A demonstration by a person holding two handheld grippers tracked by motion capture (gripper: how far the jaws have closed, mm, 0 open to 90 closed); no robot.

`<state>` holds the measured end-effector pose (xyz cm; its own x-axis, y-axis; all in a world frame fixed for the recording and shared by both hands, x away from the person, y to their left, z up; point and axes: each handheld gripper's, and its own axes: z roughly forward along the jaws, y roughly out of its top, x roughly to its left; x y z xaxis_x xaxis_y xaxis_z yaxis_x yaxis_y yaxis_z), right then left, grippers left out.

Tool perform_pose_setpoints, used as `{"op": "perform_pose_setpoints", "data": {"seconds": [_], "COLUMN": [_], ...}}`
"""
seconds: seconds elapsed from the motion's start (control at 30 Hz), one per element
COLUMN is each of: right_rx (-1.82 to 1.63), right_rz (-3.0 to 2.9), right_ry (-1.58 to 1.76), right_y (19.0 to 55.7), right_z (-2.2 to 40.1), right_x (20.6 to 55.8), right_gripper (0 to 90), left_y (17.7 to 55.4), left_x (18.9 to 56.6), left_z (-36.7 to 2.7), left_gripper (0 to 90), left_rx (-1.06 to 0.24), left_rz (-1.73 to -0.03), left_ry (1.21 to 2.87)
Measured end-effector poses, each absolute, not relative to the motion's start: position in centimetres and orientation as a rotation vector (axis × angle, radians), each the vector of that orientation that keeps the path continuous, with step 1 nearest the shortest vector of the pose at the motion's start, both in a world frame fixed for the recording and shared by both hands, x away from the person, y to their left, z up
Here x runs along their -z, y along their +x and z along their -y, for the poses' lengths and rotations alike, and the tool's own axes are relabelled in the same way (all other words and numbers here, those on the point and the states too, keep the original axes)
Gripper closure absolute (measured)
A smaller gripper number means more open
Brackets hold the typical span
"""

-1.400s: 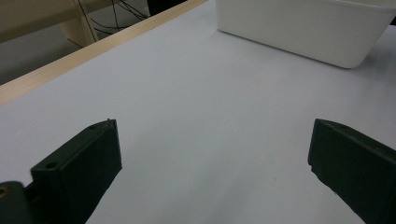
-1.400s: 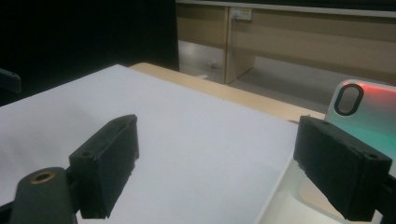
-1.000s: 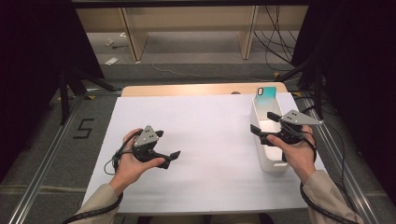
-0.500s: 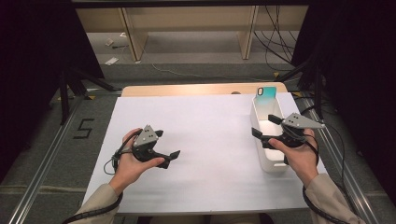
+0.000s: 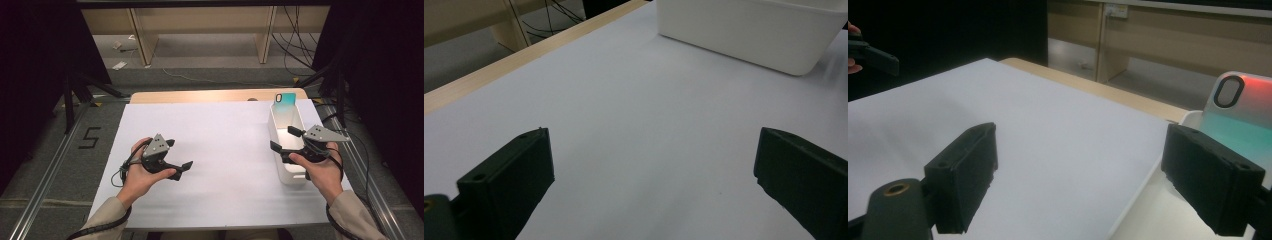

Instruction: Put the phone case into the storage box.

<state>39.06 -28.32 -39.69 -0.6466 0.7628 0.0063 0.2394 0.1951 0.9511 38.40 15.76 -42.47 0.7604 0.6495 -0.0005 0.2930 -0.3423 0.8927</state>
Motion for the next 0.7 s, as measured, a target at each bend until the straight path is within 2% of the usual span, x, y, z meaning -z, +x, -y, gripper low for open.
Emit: {"op": "perform_pose_setpoints", "data": {"seconds": [0.7], "right_rx": [-1.46], "right_rz": [-2.02], "right_ry": [0.932], "right_y": [38.64], "right_z": [28.34], "right_x": [40.33], "right_gripper": [15.3], "left_y": [38.46], "left_x": [42.52], "left_z": [-15.79], "left_gripper": [2.0], "left_rx": [-0.437], "left_rz": [-0.714], "left_ry": [1.938]}}
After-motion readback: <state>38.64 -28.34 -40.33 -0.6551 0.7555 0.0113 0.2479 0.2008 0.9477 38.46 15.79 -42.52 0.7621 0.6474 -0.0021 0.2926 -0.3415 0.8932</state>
